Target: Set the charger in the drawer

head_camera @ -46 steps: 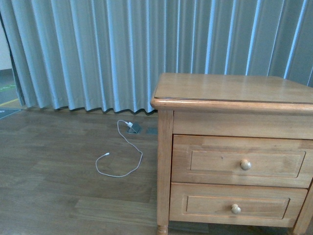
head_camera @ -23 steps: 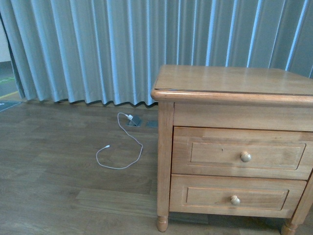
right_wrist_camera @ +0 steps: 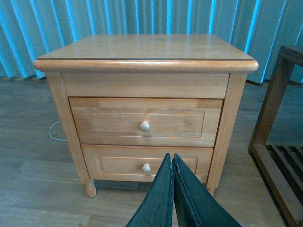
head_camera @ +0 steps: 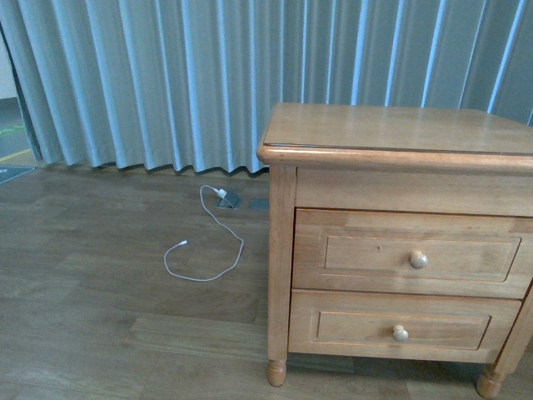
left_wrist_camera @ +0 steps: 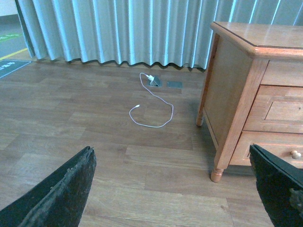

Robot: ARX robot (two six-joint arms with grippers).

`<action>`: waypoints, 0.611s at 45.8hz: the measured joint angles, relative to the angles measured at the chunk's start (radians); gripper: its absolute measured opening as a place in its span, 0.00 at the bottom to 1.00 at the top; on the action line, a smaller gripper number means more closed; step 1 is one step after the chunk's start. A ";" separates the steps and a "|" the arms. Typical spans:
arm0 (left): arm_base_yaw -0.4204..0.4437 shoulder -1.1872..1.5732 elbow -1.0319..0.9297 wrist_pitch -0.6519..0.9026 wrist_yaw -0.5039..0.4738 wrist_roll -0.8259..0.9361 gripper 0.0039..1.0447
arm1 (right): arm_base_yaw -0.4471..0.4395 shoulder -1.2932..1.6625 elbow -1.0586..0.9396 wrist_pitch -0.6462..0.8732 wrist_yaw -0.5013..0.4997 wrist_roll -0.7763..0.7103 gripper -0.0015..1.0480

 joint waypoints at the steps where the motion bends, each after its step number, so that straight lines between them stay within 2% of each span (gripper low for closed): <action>1: 0.000 0.000 0.000 0.000 0.000 0.000 0.94 | 0.000 -0.007 0.000 -0.006 0.000 0.000 0.02; 6: 0.000 0.000 0.000 0.000 0.000 0.000 0.94 | 0.000 -0.145 0.001 -0.176 0.000 -0.001 0.02; 24: 0.000 0.000 0.000 0.000 0.000 0.000 0.94 | 0.000 -0.180 0.001 -0.187 0.000 -0.001 0.02; 28: 0.000 0.000 0.000 0.000 0.000 0.000 0.94 | 0.000 -0.180 0.001 -0.187 0.000 -0.002 0.14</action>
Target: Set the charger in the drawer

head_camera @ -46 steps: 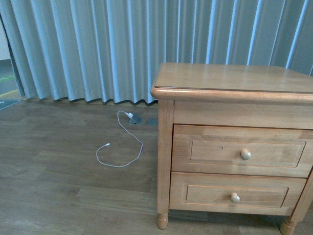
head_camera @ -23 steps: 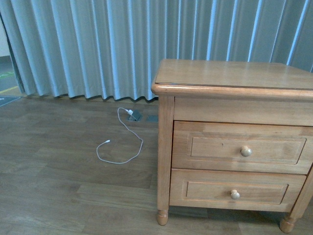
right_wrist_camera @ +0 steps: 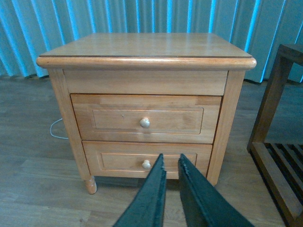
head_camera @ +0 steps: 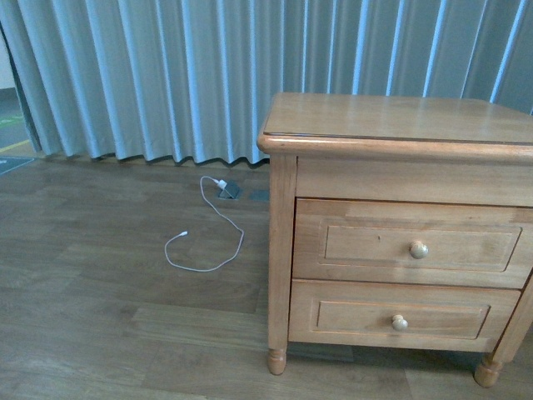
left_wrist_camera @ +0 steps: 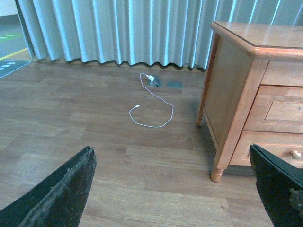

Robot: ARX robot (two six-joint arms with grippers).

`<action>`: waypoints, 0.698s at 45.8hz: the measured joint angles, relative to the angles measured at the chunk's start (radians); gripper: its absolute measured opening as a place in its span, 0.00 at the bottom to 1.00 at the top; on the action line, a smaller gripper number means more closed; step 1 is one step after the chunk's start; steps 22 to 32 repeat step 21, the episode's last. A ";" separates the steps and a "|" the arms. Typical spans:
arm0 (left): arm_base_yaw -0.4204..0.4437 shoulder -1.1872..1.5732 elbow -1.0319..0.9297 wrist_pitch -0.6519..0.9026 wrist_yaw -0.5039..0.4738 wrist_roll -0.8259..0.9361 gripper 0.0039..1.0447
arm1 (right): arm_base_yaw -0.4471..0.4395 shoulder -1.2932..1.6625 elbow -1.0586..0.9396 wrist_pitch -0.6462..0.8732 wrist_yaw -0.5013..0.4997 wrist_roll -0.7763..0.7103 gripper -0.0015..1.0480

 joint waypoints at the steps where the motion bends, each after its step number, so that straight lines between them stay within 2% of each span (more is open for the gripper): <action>1: 0.000 0.000 0.000 0.000 0.000 0.000 0.94 | 0.000 0.000 0.000 0.000 0.000 0.000 0.17; 21: 0.000 0.000 0.000 0.000 0.000 0.000 0.94 | 0.000 0.000 0.000 0.000 0.000 0.000 0.86; 32: 0.000 0.000 0.000 0.000 0.000 0.000 0.94 | 0.000 0.000 0.000 0.000 0.000 0.000 0.86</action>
